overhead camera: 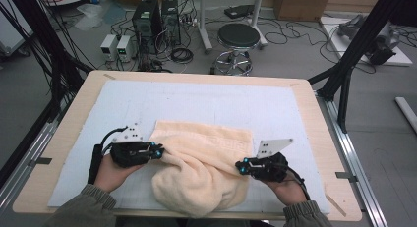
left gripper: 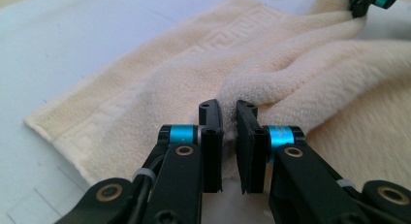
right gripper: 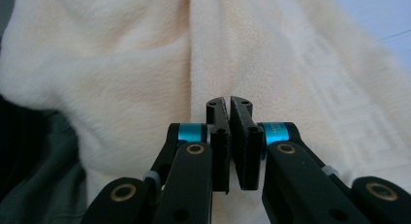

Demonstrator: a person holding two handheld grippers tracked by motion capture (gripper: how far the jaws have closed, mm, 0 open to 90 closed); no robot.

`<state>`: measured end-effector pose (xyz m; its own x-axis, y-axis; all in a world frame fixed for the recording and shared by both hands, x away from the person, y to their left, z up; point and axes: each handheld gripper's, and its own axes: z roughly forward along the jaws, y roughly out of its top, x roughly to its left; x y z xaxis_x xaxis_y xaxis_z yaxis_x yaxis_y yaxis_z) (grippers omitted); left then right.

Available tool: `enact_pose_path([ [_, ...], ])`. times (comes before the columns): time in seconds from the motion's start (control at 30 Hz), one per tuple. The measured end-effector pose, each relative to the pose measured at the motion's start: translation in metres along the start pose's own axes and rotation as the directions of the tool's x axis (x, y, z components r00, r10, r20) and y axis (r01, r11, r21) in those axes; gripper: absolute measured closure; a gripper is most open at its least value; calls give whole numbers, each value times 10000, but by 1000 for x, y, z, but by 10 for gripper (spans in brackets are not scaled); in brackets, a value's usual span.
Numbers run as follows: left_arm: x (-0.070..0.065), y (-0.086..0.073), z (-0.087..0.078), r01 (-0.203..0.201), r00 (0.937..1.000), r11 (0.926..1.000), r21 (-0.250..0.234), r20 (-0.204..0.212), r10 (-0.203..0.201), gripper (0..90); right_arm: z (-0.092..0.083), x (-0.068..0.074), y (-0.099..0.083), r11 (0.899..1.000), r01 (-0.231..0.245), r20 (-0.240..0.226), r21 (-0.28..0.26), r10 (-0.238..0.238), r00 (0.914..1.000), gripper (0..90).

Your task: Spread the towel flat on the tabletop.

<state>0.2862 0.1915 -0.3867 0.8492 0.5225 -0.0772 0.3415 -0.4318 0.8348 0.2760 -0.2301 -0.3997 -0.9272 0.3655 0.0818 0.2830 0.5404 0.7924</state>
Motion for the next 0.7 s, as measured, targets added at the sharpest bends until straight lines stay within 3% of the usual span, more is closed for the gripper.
enact_pose_path([
  [0.13, -5, -16, -7, 230, 9985, 9995, 229, 501, -242, 810, 10, 10, -9, 9994, -307, -659, 178, 318, 9973, 842],
  [0.27, -3, -14, -17, 374, 9961, 9990, -245, 810, -353, 717, 1, 9, 1, 9990, -354, -720, -254, 335, 9968, 708],
  [0.43, 6, -5, -26, 432, 9965, 9965, -720, 747, -378, 578, -11, 0, 11, 9966, -350, -374, -745, 323, 9988, 617],
  [0.5, 16, 0, -31, 539, 9974, 9910, -1223, 535, -477, 552, -18, -11, 15, 9913, -456, 1, -1232, 459, 9989, 574],
  [0.57, 22, 1, -29, 581, 9980, 9892, -1342, 325, -542, 539, -20, -20, 16, 9885, -455, 405, -1443, 518, 9978, 569],
  [0.7, 42, 0, -11, 671, 9968, 9908, -1179, -345, -717, 531, -11, -39, 17, 9895, -559, 1087, -1330, 707, 9916, 534],
])
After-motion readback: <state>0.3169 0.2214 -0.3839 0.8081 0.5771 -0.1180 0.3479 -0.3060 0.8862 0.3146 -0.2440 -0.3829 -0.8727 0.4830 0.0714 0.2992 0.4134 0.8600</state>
